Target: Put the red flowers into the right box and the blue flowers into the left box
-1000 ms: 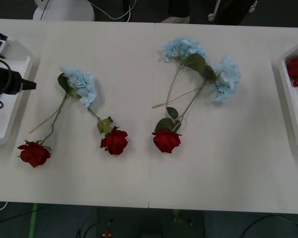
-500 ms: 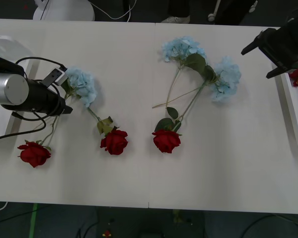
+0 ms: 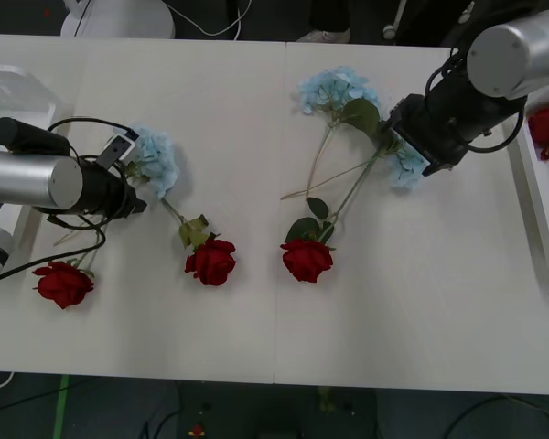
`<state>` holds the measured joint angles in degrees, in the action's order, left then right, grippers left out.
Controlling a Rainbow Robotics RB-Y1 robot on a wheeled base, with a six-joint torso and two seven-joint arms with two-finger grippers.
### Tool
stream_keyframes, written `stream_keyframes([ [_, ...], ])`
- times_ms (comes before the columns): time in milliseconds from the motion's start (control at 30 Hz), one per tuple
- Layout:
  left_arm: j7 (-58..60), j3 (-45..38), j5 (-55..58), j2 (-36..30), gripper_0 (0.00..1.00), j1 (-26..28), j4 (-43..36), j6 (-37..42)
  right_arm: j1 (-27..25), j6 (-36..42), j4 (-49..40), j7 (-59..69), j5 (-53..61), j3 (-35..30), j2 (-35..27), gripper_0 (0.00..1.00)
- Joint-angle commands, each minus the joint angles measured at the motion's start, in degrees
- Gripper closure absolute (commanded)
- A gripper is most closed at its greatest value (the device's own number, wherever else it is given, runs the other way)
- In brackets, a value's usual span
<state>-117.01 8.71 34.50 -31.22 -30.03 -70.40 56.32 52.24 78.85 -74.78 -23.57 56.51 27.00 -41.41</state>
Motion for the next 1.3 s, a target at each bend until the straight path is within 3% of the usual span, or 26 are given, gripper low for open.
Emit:
stream_keyframes([
  [33, -3.66, 2.01, -0.75, 1.51, 0.29, -4.42, 3.34, -2.70, -2.40, -0.80, -1.43, 1.42, -5.62, 0.51, 4.14, 0.00],
  [67, -3.57, 2.10, -0.84, 1.43, 0.37, -4.51, 3.52, -2.79, -2.58, -0.89, -1.43, 1.51, -6.32, 0.51, 4.50, 0.00],
  [133, -3.57, 2.19, -1.02, 1.60, 0.87, -4.51, 3.52, -3.06, -3.46, -1.06, -1.16, 1.95, -9.40, 0.51, 6.08, 0.00],
  [167, -3.57, 2.19, -1.02, 1.60, 0.99, -4.51, 3.52, -3.06, -3.63, -1.24, -0.81, 1.95, -10.19, 0.51, 6.43, 0.00],
  [533, -3.22, -0.28, -0.58, 1.25, 1.00, -4.59, 2.82, -3.85, -3.72, -7.48, 9.47, 2.30, -22.67, -1.25, 14.52, 0.00],
  [733, -2.87, -5.81, -0.23, 0.28, 1.00, -4.51, 0.35, -1.82, -3.72, -10.12, 12.64, 2.39, -26.54, -2.04, 17.24, 0.00],
  [800, -2.43, -13.28, 0.21, -0.68, 1.00, -4.95, -3.42, 2.66, -3.72, -11.52, 14.66, 2.39, -28.74, -2.39, 18.73, 0.00],
  [967, -1.73, -24.53, 2.15, -1.39, 1.00, -7.41, -4.13, 8.19, -3.63, -12.49, 15.98, 2.39, -29.79, -2.57, 19.52, 0.00],
  [1300, -0.50, -37.37, -1.02, -8.33, 1.00, -6.88, -3.69, 8.19, -3.28, -14.07, 17.29, 2.92, -28.91, -3.80, 20.40, 0.00],
])
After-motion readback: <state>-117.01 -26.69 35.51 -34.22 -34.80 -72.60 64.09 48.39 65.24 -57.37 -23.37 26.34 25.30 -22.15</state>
